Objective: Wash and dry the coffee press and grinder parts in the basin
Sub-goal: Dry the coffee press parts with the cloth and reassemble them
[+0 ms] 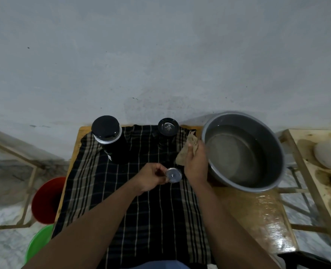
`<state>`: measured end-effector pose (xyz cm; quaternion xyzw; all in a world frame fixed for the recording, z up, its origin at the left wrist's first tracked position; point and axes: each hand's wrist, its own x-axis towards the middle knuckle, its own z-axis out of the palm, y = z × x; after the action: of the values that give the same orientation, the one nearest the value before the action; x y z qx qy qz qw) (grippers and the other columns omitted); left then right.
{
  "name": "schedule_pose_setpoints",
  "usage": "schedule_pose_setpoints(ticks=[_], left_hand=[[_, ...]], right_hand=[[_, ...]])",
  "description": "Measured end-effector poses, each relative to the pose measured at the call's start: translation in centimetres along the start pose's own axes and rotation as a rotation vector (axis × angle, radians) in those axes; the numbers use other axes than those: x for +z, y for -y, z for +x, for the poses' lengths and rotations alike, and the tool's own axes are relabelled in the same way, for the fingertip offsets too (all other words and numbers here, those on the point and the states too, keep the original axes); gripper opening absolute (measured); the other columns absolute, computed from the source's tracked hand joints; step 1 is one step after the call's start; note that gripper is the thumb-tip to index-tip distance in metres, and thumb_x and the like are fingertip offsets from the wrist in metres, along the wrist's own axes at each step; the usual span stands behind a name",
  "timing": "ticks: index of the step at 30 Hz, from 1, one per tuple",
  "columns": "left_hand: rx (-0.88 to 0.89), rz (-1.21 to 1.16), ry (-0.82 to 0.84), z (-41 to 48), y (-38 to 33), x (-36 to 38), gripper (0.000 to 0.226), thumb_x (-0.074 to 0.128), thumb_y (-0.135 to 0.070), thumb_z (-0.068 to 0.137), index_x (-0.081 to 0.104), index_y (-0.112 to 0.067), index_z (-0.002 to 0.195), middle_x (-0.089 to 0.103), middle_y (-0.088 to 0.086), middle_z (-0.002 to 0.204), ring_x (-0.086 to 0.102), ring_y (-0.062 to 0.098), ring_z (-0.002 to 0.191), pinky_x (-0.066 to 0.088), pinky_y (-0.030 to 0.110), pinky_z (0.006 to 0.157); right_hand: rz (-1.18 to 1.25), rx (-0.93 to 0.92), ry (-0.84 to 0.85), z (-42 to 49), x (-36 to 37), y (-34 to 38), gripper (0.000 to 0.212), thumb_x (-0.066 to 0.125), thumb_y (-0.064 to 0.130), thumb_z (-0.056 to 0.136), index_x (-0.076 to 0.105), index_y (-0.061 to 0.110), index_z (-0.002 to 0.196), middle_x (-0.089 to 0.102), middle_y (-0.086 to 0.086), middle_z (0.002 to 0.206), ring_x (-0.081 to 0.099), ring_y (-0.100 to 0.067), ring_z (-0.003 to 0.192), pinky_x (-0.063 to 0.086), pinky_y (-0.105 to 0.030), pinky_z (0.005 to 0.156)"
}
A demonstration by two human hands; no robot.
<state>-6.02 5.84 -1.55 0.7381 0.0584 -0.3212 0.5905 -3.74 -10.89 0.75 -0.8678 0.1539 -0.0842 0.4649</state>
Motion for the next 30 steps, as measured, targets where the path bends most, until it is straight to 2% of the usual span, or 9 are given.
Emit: schedule_pose_setpoints(ticks=[3,7,12,16,18,20,24,28,30], left_hand=[[0.006,0.142,0.065,-0.2,1.0,-0.1,0.013,0.078,-0.004,0.084,0.073,-0.009,0.095,0.074,0.009,0.095,0.066,0.014,0.088,0.055,0.028,0.088],[0.002,0.16,0.11,-0.4,1.3,0.1,0.014,0.079,-0.003,0.082,0.075,-0.011,0.094,0.076,0.011,0.099,0.07,0.017,0.09,0.057,0.038,0.095],[-0.278,-0.341,-0.033,0.1,0.4,0.2,0.023,0.054,-0.013,0.102,0.055,-0.008,0.124,0.069,0.024,0.113,0.074,0.038,0.092,0.062,0.045,0.085],[-0.155,-0.105,-0.224,3.7,0.9,0.7,0.041,0.062,-0.011,0.099,0.047,-0.024,0.135,0.07,0.014,0.111,0.072,0.029,0.082,0.063,0.038,0.067],[-0.071,-0.048,-0.199,5.2,0.6,1.7,0.042,0.063,-0.012,0.098,0.054,-0.017,0.139,0.071,0.012,0.118,0.07,0.023,0.093,0.061,0.025,0.068],[-0.052,-0.027,-0.239,6.1,0.6,2.6,0.031,0.061,-0.017,0.1,0.064,-0.011,0.13,0.073,0.012,0.116,0.07,0.023,0.098,0.061,0.034,0.082],[-0.086,-0.154,-0.328,6.6,0.9,3.0,0.02,0.06,-0.017,0.101,0.069,-0.006,0.115,0.074,0.011,0.106,0.071,0.028,0.101,0.057,0.041,0.093],[-0.034,-0.124,-0.285,6.1,0.1,2.5,0.026,0.06,-0.021,0.101,0.071,0.0,0.111,0.074,0.018,0.105,0.07,0.031,0.101,0.056,0.04,0.09],[0.044,-0.055,-0.235,5.4,-0.9,2.5,0.023,0.062,-0.022,0.1,0.074,-0.002,0.103,0.076,0.016,0.099,0.071,0.025,0.09,0.056,0.034,0.083]], right_hand=[[-0.246,-0.102,0.106,-0.5,0.6,-2.1,0.035,0.052,0.003,0.098,0.059,0.01,0.131,0.051,-0.007,0.126,0.051,-0.021,0.114,0.048,-0.036,0.099],[-0.262,-0.005,0.379,-1.0,1.1,-3.0,0.03,0.058,0.02,0.1,0.065,0.007,0.126,0.052,-0.009,0.122,0.056,-0.023,0.108,0.047,-0.034,0.095],[-0.222,0.094,0.423,0.5,1.2,-3.0,0.029,0.057,0.024,0.102,0.065,0.002,0.119,0.051,-0.005,0.118,0.057,-0.01,0.088,0.042,-0.007,0.073],[-0.182,0.106,0.399,1.0,1.3,-3.9,0.027,0.059,0.024,0.1,0.07,0.002,0.111,0.06,-0.011,0.111,0.062,-0.02,0.089,0.045,-0.022,0.076],[-0.074,0.127,0.375,0.5,1.0,-3.5,0.022,0.059,0.019,0.1,0.072,0.004,0.111,0.067,-0.006,0.103,0.064,-0.016,0.086,0.044,-0.009,0.067],[0.056,0.196,0.366,-0.1,0.6,-3.2,0.024,0.057,0.022,0.102,0.073,0.01,0.117,0.071,-0.001,0.103,0.065,-0.013,0.092,0.043,-0.003,0.066],[0.315,0.463,0.294,-0.6,-0.1,-3.6,0.034,0.045,0.035,0.104,0.073,0.016,0.098,0.073,-0.006,0.099,0.068,-0.022,0.095,0.052,-0.031,0.081],[0.234,0.22,0.442,-1.2,-0.4,-3.8,0.031,0.057,0.016,0.101,0.064,0.021,0.131,0.072,0.008,0.113,0.067,-0.003,0.106,0.051,-0.018,0.091],[0.137,0.16,0.389,-0.9,-0.1,-3.5,0.027,0.058,0.013,0.101,0.061,0.022,0.125,0.067,0.014,0.103,0.063,0.007,0.095,0.047,-0.008,0.082]])
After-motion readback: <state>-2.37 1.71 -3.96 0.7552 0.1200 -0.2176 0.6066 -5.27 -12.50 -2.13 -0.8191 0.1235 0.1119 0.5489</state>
